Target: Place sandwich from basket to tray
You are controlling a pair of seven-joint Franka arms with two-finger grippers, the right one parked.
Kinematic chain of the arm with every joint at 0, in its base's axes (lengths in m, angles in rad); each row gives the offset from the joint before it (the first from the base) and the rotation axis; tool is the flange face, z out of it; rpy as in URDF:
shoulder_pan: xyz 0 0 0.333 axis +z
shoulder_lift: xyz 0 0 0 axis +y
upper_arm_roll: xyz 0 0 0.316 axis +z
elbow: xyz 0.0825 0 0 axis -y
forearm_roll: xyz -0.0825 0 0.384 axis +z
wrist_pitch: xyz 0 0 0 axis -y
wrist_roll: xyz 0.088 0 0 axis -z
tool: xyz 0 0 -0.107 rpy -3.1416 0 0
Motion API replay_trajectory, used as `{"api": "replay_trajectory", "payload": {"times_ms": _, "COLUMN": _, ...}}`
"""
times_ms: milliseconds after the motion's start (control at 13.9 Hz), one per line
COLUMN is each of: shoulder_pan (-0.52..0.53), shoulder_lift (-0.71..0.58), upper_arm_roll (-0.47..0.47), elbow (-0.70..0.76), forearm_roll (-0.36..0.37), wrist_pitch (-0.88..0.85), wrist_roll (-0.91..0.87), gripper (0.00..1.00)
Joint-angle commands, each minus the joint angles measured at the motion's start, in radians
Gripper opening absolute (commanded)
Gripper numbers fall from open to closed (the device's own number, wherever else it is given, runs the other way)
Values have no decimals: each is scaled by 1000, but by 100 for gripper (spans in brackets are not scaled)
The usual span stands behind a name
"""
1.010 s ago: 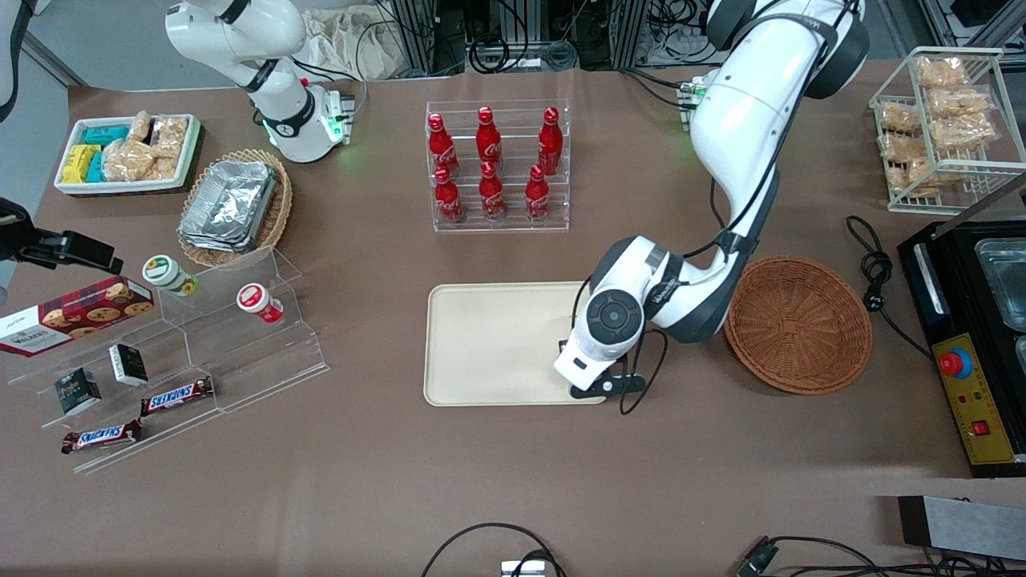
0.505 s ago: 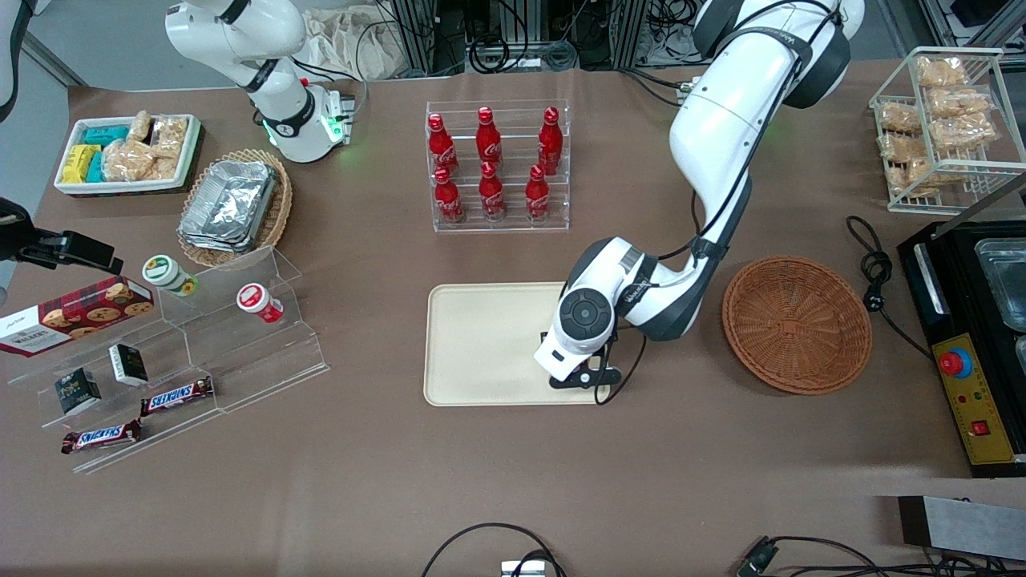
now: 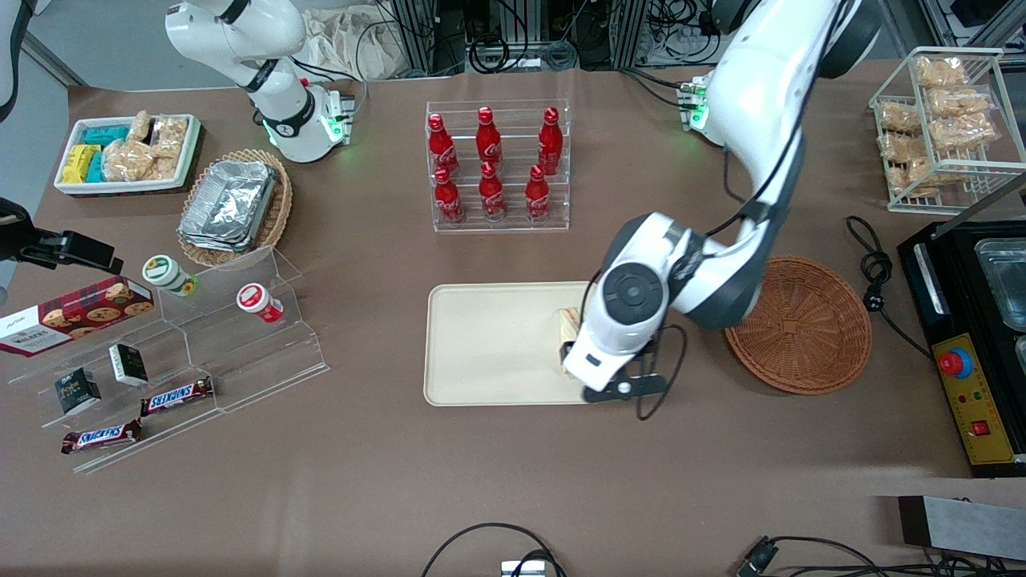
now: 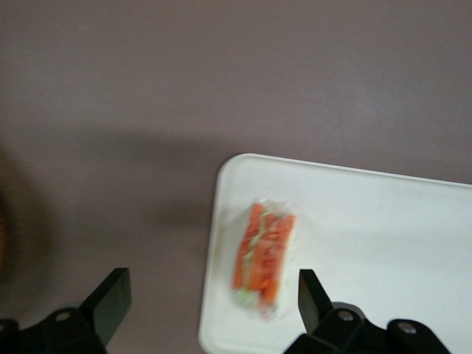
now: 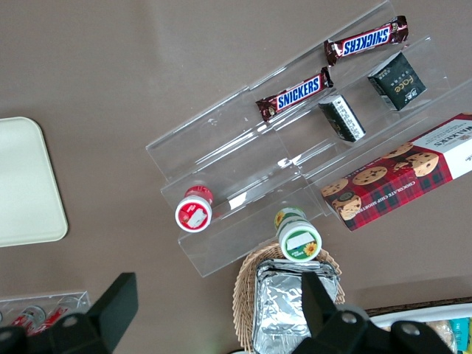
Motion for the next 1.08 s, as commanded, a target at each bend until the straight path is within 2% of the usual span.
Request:
{"api": "replay_trajectory", "payload": {"times_ms": 0, "shoulder_pan": 78, "shoulder_lift": -156, "upper_arm_roll": -4, "elbow": -108, "forearm_roll": -2, "wrist_pitch": -74, "wrist_roll": 69, "gripper": 100}}
{"api": "replay_trajectory", "payload": {"times_ms": 216, "shoulder_pan": 170, "shoulder_lift": -356, "upper_arm_roll": -9, "elbow": -326, "forearm_roll": -59, "wrist_pitch": -40, "wrist_roll": 218, "gripper": 100}}
{"api": "replay_trajectory", "payload": {"times_ms": 361, "shoulder_pan": 178, "shoulder_lift": -478, "upper_arm_roll": -1, "elbow": -488, "forearm_roll": -65, "wrist_pitch": 26, "wrist_roll": 281, "gripper": 100}}
{"api": "replay_trajectory", "payload": {"times_ms": 505, "shoulder_pan": 186, "shoulder_lift": -564, "upper_arm_roll": 20, "elbow": -591, "forearm_roll": -65, "wrist_pitch": 17, "wrist_roll": 400, "gripper": 100}}
{"api": "replay_trajectory", "payload": {"times_ms": 722, "shoulder_pan": 236, "shoulder_lift": -595, "upper_arm_roll": 83, "elbow": -573, "forearm_roll": -70, "wrist_pitch": -64, "wrist_roll": 580, "gripper": 100}}
{"api": "replay_trajectory", "payload": {"times_ms": 866, "shoulder_pan": 311, "shoulder_lift": -592, "upper_arm_roll": 83, "elbow": -536, "forearm_roll": -106, "wrist_pitch": -112, "wrist_roll": 707, "gripper": 100}}
{"api": "replay_trajectory", "payload": {"times_ms": 1010, "shoulder_pan": 354, "shoulder_lift": -570, "upper_arm_roll": 85, "elbow": -463, "forearm_roll": -110, "wrist_pitch": -184, "wrist_roll": 754, "gripper": 100}}
